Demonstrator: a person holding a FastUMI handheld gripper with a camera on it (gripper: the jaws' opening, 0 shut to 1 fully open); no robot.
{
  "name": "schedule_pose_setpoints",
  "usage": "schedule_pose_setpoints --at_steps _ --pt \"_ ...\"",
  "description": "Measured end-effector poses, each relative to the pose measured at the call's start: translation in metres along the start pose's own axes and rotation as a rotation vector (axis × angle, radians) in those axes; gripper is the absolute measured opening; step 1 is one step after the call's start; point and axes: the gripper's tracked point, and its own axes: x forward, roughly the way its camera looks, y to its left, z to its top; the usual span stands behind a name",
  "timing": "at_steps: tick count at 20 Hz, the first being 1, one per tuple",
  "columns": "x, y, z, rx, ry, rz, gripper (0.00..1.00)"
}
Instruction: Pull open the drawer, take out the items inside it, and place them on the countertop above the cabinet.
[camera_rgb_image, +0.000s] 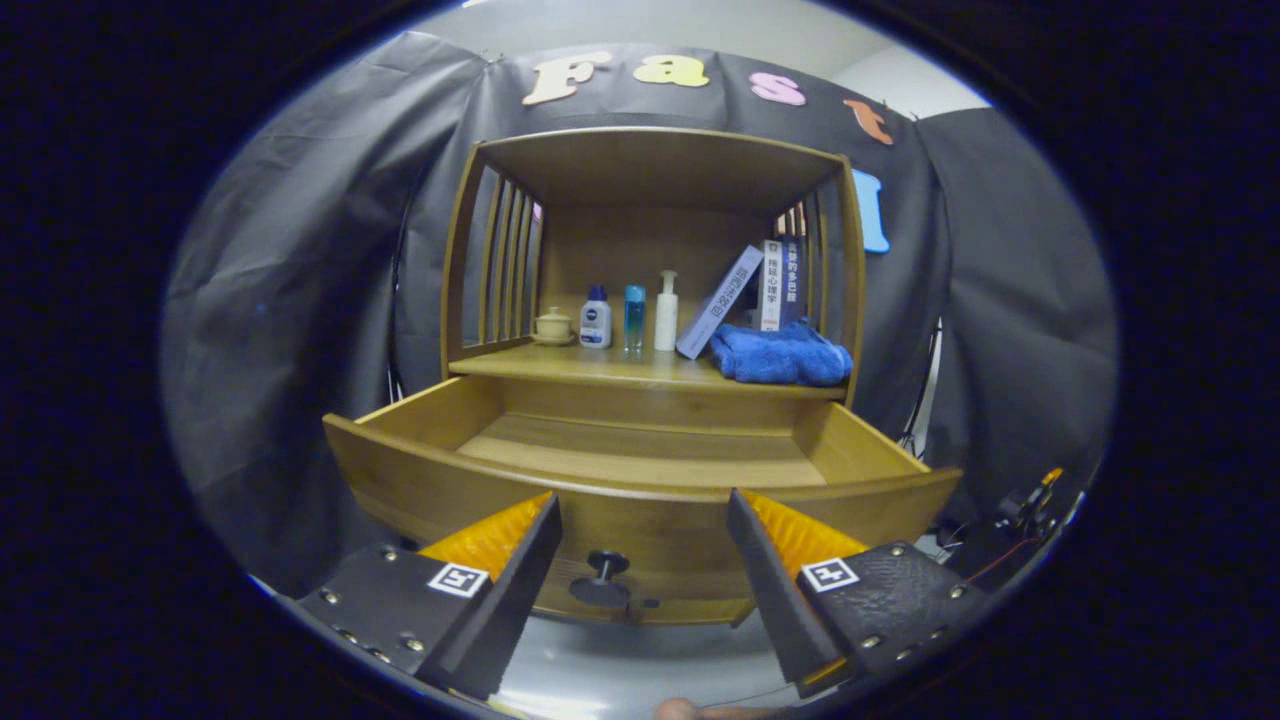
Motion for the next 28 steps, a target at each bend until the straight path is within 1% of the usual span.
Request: schedule_pose_setpoints --at_steps 3,6,9,11,13,16,18,21,23,24,25,26,27,28 --pt "0.007 0.01 0.033 0.009 0.005 0.024 0.98" --pt "0.026 0.016 0.061 0.007 0.023 0.034 0.98" --pt "0.056 0.029 0.06 0.032 0.154 0.093 0.98" --pt "0.075 0.034 0.05 0.061 0.269 0.124 0.98" --pt "0.094 0.037 0.039 0.099 0.359 0.138 0.98" --pt "0.117 0.033 0.006 0.054 0.519 0.12 0.99" --pt "0.135 0.027 -0.022 0.03 0.624 0.092 0.99" --pt "0.148 0.028 -0.047 0.004 0.717 0.096 0.99" --pt "0.156 0.019 -0.058 -0.004 0.759 0.066 0.99" --pt "0.161 0.013 -0.061 0.003 0.766 0.035 0.99" --pt "0.166 0.004 -0.064 0.006 0.782 -0.022 0.99" --pt "0.165 -0.001 -0.072 0.015 0.831 -0.058 0.98" --pt "0.164 0.003 -0.083 0.041 0.891 -0.057 0.97" --pt "0.16 0.01 -0.094 0.058 0.938 -0.035 0.87"
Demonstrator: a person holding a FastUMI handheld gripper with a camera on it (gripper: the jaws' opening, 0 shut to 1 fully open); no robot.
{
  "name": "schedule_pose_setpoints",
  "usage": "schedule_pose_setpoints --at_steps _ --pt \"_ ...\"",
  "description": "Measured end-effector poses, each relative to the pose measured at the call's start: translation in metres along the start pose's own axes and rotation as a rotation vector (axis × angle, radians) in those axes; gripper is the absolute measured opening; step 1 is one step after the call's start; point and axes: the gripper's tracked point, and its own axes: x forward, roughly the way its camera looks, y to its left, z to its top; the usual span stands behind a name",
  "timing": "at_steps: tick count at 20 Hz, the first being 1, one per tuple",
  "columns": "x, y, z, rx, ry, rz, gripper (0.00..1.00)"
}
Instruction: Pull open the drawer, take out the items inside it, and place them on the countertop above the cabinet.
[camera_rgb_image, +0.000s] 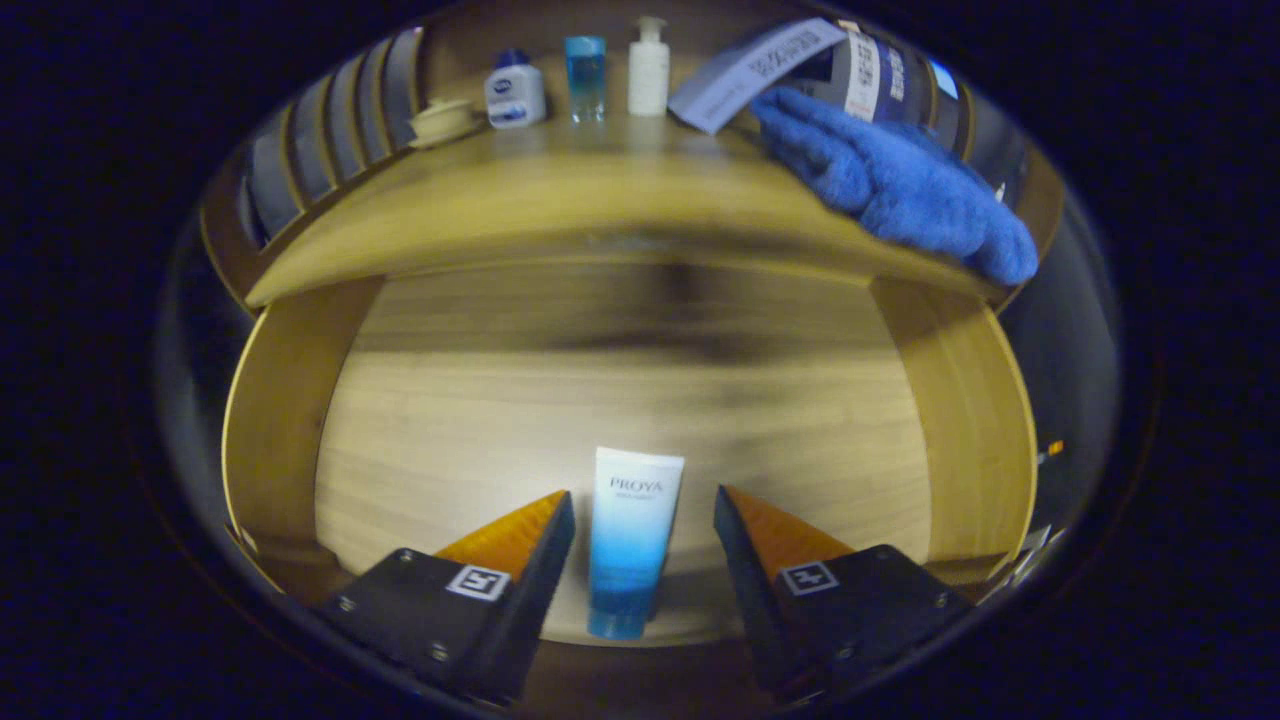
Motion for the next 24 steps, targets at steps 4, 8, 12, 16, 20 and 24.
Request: schedule_pose_setpoints --at_steps 4,8,12,16,20,24 --pt "0.005 -0.002 -0.011 -0.067 0.085 -0.016 0.5" --pt "-0.006 0.019 -0.007 -0.069 0.024 0.08 0.44" --pt "-0.037 0.033 0.006 -0.05 -0.142 0.14 0.44" --pt "-0.073 0.031 0.03 -0.027 -0.349 0.159 0.44" --pt "-0.125 0.025 0.06 0.01 -0.558 0.17 0.44" --pt "-0.175 0.014 0.1 0.093 -0.73 0.176 0.44"
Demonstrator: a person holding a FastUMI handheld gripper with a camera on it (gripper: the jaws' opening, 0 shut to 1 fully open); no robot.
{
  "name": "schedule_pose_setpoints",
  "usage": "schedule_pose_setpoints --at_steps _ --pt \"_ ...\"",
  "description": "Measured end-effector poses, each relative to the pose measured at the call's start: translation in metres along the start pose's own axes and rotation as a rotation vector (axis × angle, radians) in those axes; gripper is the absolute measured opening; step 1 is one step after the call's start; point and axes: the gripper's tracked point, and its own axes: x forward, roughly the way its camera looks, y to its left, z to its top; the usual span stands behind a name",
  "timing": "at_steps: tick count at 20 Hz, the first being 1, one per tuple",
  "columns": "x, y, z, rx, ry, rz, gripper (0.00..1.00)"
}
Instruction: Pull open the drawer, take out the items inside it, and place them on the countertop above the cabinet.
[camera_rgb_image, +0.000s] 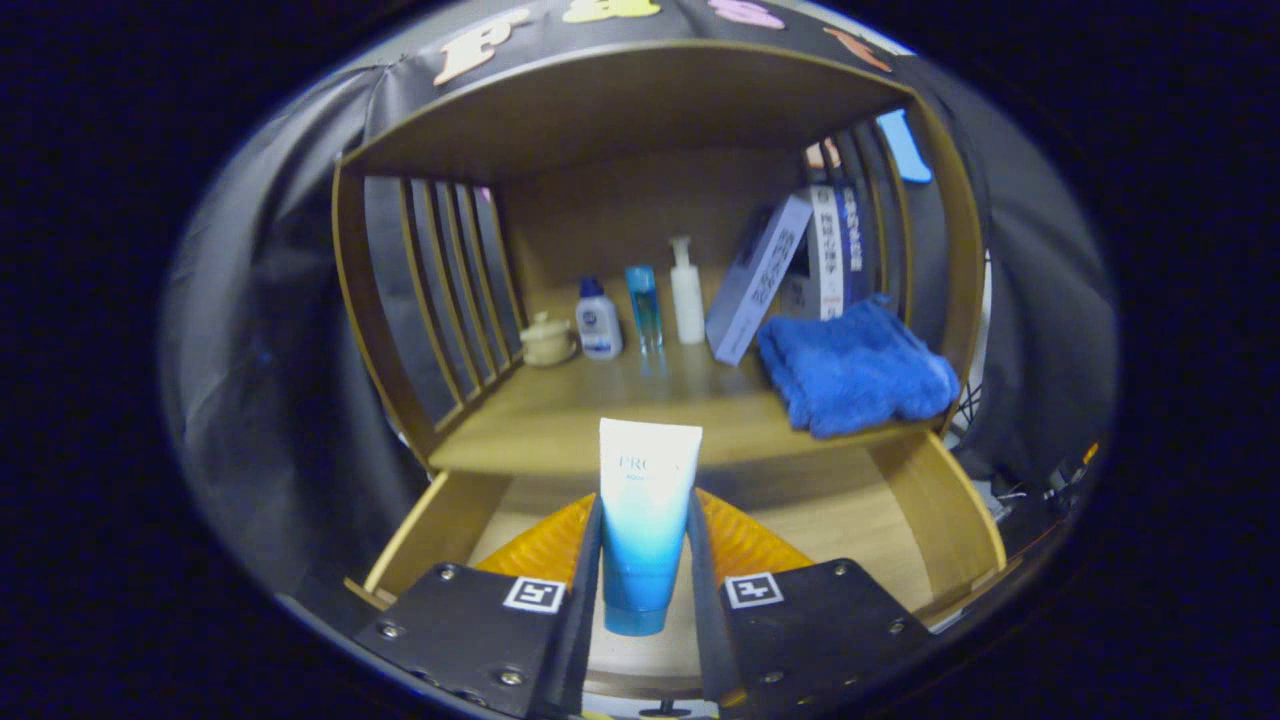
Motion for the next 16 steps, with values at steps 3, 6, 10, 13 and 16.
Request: schedule_pose_setpoints --at_steps 3,6,10,13,16 --pt "0.002 0.003 0.046 0.048 -0.071 0.007 0.44" --pt "0.021 -0.003 0.075 0.037 -0.108 -0.031 0.44" --pt "0.068 0.002 0.074 -0.021 -0.087 -0.066 0.44" --pt "0.111 0.002 0.05 -0.085 -0.041 -0.103 0.44" --pt "0.142 0.003 0.029 -0.13 -0.01 -0.125 0.44"
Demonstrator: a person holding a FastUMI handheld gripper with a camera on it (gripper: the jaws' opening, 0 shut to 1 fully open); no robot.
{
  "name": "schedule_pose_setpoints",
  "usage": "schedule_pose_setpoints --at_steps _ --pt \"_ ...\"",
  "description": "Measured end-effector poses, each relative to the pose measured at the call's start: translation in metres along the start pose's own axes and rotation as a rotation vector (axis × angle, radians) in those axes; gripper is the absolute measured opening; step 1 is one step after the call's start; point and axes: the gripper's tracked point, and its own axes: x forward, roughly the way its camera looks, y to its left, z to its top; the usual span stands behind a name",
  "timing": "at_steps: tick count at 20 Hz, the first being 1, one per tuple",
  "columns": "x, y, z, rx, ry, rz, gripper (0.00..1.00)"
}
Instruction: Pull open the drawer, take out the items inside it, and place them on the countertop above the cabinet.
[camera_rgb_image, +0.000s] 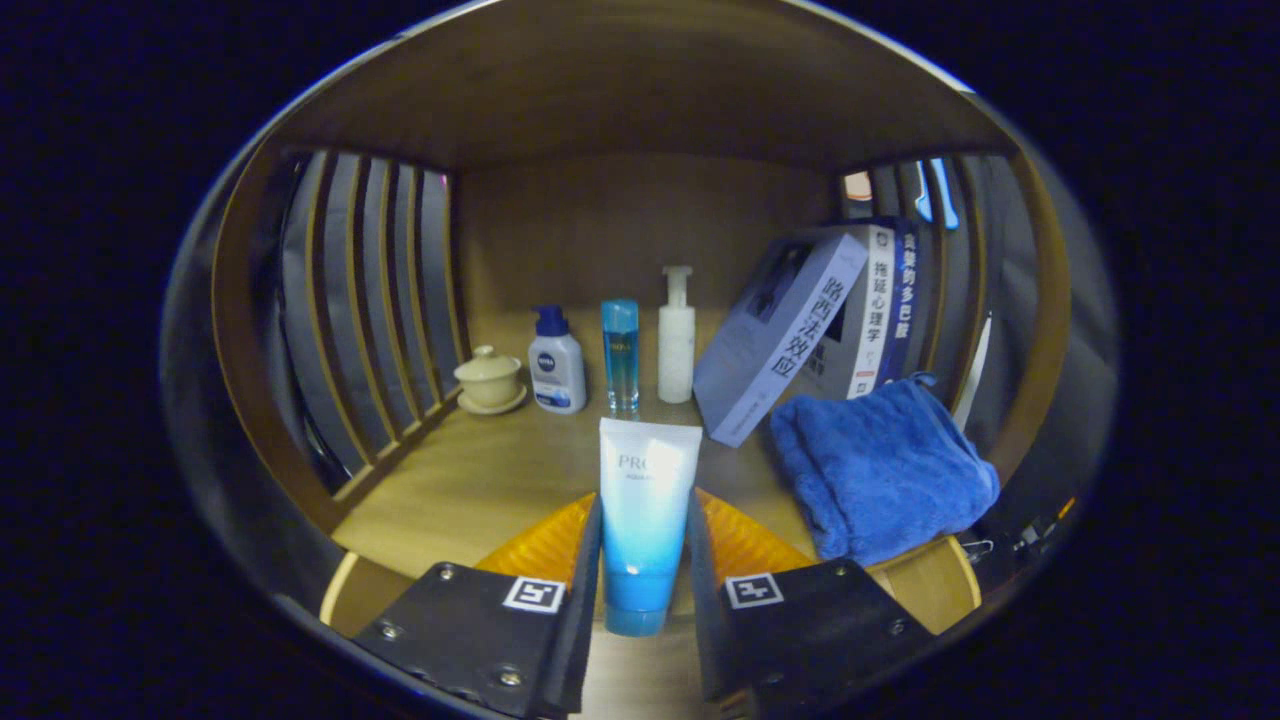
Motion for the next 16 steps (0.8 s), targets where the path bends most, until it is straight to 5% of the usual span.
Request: schedule_pose_setpoints --at_steps 11,14,16 --pt "0.049 0.024 -0.03 -0.015 0.005 -0.009 0.46" --pt "0.035 0.024 -0.022 -0.022 -0.01 0.001 0.55" --pt "0.025 0.017 -0.012 -0.05 -0.045 -0.009 0.78"
